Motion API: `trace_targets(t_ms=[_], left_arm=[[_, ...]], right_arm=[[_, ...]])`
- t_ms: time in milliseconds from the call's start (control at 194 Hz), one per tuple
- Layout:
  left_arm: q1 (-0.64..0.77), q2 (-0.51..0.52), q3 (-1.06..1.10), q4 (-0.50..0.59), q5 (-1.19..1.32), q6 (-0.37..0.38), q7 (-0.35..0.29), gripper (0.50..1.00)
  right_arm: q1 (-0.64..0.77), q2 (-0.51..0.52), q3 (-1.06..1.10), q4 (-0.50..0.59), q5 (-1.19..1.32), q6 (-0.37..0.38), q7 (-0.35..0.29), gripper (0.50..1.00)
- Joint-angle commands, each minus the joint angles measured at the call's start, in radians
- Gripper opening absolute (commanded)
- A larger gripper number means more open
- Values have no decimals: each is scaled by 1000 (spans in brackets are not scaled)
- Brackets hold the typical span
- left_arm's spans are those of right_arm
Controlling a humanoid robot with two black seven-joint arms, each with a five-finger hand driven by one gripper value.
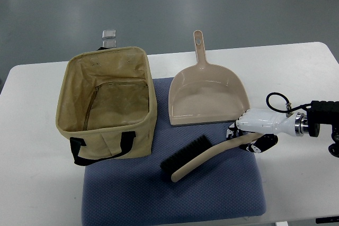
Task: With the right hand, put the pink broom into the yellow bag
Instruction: 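Lift the brush and carry it over the canvas bag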
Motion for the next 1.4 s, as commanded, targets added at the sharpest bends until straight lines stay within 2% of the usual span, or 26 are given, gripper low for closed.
trace_targets(t_ms=[0, 160, 319, 443, 634, 783, 1128, 1396], left_arm=[[0, 0, 0, 0, 0, 0, 0, 1000], [0, 0, 0, 0, 0, 0, 0, 1000], [0, 0, 0, 0, 0, 0, 0, 1000], [0, 0, 0, 0, 0, 0, 0, 1000], [0, 0, 0, 0, 0, 0, 0, 1000], [0, 0, 0, 0, 0, 0, 0, 1000], [0, 0, 0, 0, 0, 0, 0, 1000], [0, 0, 1, 0, 0, 0, 0, 1000]], right_arm=[[8, -6, 10, -7, 2, -32, -1, 500], [66, -49, 16, -17, 27, -92, 8, 500], [156, -101, 17, -19, 94, -103, 25, 500], [250, -140, 17, -37, 171, -97, 41, 500], [394, -141, 16, -116, 221, -77, 42, 500], [488, -121, 16, -194, 235, -15, 41, 500], [653, 50, 16, -241, 232, 20, 10, 500], [721, 284, 16, -266, 218, 12, -7, 500]])
